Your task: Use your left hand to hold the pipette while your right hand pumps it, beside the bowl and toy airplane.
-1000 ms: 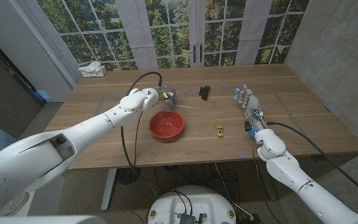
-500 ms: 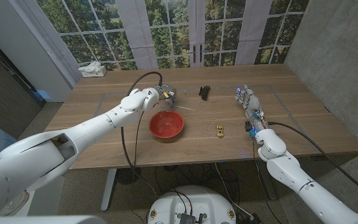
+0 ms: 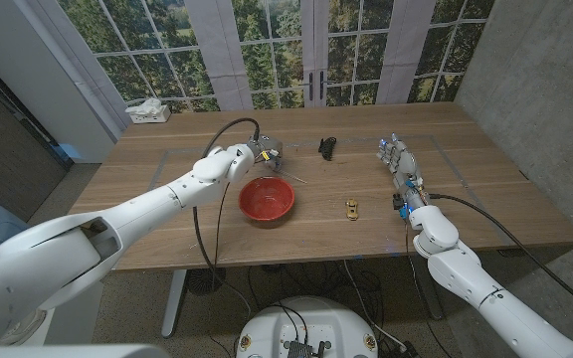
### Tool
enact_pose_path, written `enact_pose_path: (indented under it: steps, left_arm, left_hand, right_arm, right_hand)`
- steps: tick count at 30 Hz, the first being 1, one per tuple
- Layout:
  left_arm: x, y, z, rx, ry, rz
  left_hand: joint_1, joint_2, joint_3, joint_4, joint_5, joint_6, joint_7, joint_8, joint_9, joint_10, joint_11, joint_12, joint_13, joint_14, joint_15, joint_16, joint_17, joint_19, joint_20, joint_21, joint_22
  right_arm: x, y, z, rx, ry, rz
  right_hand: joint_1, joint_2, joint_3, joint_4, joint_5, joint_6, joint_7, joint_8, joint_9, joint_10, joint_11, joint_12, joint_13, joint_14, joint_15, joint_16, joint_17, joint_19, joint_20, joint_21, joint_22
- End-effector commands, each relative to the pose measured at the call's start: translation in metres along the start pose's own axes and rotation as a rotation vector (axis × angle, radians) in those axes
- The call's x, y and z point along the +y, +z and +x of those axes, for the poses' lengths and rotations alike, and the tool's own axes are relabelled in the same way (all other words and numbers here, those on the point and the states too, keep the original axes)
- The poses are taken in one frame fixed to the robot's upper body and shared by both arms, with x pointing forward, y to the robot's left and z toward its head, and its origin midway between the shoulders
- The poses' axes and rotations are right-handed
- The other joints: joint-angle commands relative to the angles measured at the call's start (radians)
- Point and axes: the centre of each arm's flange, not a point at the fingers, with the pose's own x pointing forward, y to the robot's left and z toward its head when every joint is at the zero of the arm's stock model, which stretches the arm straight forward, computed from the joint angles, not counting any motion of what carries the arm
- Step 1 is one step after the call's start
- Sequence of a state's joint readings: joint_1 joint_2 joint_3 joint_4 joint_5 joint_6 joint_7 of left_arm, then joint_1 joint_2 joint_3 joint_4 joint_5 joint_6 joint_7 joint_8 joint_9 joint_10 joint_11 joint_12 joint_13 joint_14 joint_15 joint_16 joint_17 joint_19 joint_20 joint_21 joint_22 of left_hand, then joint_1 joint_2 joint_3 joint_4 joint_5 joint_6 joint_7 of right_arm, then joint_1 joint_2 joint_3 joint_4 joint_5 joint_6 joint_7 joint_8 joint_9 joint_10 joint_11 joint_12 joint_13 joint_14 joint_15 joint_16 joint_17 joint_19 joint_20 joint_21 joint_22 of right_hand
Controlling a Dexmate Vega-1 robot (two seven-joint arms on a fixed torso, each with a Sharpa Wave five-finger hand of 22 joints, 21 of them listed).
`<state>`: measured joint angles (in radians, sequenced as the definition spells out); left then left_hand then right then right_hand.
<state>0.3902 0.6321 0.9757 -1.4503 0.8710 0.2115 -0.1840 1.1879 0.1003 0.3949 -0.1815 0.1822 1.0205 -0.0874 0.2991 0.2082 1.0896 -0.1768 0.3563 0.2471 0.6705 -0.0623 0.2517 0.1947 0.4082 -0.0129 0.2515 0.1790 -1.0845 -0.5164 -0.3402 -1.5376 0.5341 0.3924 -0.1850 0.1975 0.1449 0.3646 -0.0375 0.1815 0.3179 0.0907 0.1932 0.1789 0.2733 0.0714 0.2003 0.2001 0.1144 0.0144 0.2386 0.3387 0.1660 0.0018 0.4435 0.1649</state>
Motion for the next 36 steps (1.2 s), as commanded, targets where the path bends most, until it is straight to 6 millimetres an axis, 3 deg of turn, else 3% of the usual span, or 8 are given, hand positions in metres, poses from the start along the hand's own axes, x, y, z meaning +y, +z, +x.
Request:
enact_pose_path:
  steps: [1, 11, 13, 18, 21, 36]
  left_arm:
    - [0.010, -0.006, -0.006, 0.023, 0.109, 0.001]
    - [0.022, -0.014, -0.010, 0.063, 0.180, 0.000]
    - [0.024, -0.016, -0.011, 0.069, 0.186, 0.004]
    - [0.030, -0.018, -0.011, 0.076, 0.209, 0.009]
    - [0.034, -0.018, -0.011, 0.078, 0.226, 0.013]
    - [0.055, -0.019, -0.013, 0.090, 0.296, 0.019]
  left_hand:
    - [0.018, 0.003, -0.003, 0.000, 0.007, 0.008, 0.004, 0.004, 0.005, 0.055, -0.041, 0.007, 0.035, 0.020, -0.176, 0.010, 0.006, 0.015, -0.002, 0.007, 0.005]
    - [0.026, 0.001, -0.008, 0.001, 0.007, 0.009, 0.004, 0.005, 0.007, 0.059, -0.040, 0.010, 0.042, 0.040, -0.177, 0.016, 0.008, 0.023, -0.007, 0.009, 0.006]
    - [0.027, 0.001, -0.009, 0.001, 0.007, 0.009, 0.004, 0.005, 0.008, 0.059, -0.040, 0.010, 0.043, 0.044, -0.177, 0.017, 0.008, 0.025, -0.007, 0.009, 0.006]
    - [0.029, 0.000, -0.010, 0.001, 0.007, 0.010, 0.005, 0.005, 0.008, 0.060, -0.040, 0.011, 0.045, 0.048, -0.177, 0.018, 0.009, 0.026, -0.008, 0.009, 0.006]
    - [0.032, -0.001, -0.012, 0.001, 0.007, 0.011, 0.005, 0.006, 0.009, 0.061, -0.040, 0.012, 0.048, 0.052, -0.178, 0.018, 0.009, 0.028, -0.008, 0.009, 0.006]
    - [0.040, -0.003, -0.017, 0.001, 0.007, 0.010, 0.001, 0.006, 0.011, 0.061, -0.039, 0.013, 0.055, 0.059, -0.178, 0.017, 0.009, 0.029, -0.009, 0.008, 0.007]
  right_arm:
    - [0.000, 0.001, -0.001, -0.003, 0.001, -0.003]
    - [0.002, 0.004, 0.002, 0.001, -0.010, -0.028]
    - [0.003, 0.005, 0.002, 0.004, -0.018, -0.051]
    - [0.005, 0.009, 0.003, 0.016, -0.034, -0.090]
    - [0.006, 0.011, 0.003, 0.019, -0.035, -0.110]
    - [0.017, 0.033, 0.004, 0.032, -0.071, -0.274]
  right_hand:
    - [-0.002, 0.001, 0.001, -0.004, -0.002, 0.002, -0.004, 0.001, 0.004, 0.006, -0.001, 0.006, 0.003, 0.005, 0.008, 0.003, 0.001, 0.005, 0.002, -0.003, 0.005]
    - [0.003, 0.002, 0.004, -0.009, -0.001, 0.002, -0.005, 0.001, 0.004, 0.007, -0.004, 0.005, 0.003, 0.006, 0.007, 0.003, -0.001, 0.007, 0.001, -0.008, 0.005]
    - [0.016, 0.003, 0.012, -0.020, 0.000, 0.003, -0.009, 0.002, 0.004, 0.008, -0.008, 0.006, 0.003, 0.006, 0.005, 0.001, -0.005, 0.008, 0.010, -0.011, 0.004]
    - [0.074, 0.000, 0.042, -0.071, 0.007, 0.005, -0.022, 0.004, 0.004, 0.011, -0.017, 0.005, 0.001, 0.011, 0.009, -0.004, -0.020, 0.016, 0.031, -0.025, 0.005]
    - [0.100, 0.001, 0.055, -0.092, 0.010, 0.010, -0.030, 0.005, 0.004, 0.011, -0.027, 0.004, 0.001, 0.018, 0.006, -0.003, -0.025, 0.023, 0.032, -0.030, 0.005]
    - [0.150, 0.026, 0.085, -0.113, 0.015, 0.042, -0.052, 0.014, 0.006, 0.056, -0.043, 0.017, 0.002, 0.058, -0.012, 0.018, -0.024, 0.068, 0.027, -0.032, 0.008]
